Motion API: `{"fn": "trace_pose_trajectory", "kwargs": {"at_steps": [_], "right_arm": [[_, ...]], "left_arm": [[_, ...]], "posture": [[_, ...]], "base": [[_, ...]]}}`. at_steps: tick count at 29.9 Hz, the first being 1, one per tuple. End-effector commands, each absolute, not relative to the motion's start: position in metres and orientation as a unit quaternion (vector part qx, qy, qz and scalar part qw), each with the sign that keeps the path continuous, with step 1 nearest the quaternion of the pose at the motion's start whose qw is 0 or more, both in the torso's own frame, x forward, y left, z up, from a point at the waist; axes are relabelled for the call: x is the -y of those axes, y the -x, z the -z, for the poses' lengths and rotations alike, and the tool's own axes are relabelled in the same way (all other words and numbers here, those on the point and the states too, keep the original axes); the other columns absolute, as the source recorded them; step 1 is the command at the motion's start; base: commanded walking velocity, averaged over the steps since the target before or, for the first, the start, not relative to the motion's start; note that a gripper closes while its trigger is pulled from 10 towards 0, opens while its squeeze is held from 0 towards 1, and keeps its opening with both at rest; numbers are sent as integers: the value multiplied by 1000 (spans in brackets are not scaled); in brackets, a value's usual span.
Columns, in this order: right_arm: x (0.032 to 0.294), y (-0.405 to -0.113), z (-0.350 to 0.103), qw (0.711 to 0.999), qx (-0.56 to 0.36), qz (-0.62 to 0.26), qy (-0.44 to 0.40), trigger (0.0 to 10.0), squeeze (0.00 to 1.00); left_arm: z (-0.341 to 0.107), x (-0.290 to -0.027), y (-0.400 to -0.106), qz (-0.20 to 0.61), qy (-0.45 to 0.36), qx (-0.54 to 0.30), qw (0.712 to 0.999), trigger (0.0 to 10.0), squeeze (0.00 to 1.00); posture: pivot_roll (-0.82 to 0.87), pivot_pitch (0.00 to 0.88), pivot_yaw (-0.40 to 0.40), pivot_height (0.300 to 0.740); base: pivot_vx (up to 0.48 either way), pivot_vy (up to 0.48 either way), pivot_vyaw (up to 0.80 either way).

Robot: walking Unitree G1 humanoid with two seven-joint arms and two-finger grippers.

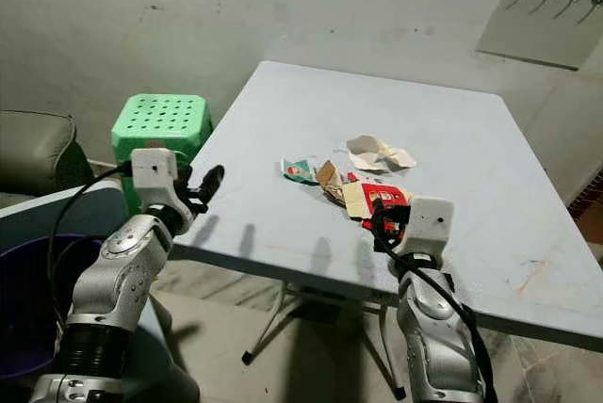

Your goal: Picking trash to rubbish bin

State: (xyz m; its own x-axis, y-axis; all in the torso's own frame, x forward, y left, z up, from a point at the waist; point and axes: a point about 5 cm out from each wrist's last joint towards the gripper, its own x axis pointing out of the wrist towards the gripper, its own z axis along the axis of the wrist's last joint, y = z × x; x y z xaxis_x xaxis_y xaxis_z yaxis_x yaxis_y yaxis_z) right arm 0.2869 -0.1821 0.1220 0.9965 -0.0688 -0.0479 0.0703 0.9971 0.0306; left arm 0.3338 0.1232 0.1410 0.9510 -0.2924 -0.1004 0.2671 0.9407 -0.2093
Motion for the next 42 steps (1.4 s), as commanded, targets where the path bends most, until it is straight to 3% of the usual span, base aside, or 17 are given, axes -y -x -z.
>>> {"fn": "trace_pose_trajectory", "kwargs": {"at_steps": [1, 8, 20, 32, 42], "right_arm": [[184, -288, -131, 999, -1, 38, -1, 10000, 0], [185, -288, -134, 999, 5, 44, -2, 10000, 0], [183, -287, -141, 999, 31, 39, 11, 10000, 0], [190, -283, -143, 998, 38, 49, 17, 10000, 0], [185, -279, -141, 998, 36, 42, 6, 10000, 0]], "left_arm": [[-140, -115, -334, 165, 82, -75, 980, 10000, 0], [-139, -104, -337, 197, 38, -77, 977, 10000, 0], [-144, -84, -349, 242, 54, -81, 965, 10000, 0], [-154, -86, -360, 248, 43, -58, 966, 10000, 0], [-150, -80, -357, 254, 68, -64, 963, 10000, 0]], "posture": [[-114, 58, -58, 740], [-123, 58, -44, 740], [-143, 62, -29, 740], [-169, 61, -9, 740], [-170, 65, -12, 740]], "base": [[0, 0, 0], [0, 0, 0], [0, 0, 0], [0, 0, 0], [0, -400, 0]]}}
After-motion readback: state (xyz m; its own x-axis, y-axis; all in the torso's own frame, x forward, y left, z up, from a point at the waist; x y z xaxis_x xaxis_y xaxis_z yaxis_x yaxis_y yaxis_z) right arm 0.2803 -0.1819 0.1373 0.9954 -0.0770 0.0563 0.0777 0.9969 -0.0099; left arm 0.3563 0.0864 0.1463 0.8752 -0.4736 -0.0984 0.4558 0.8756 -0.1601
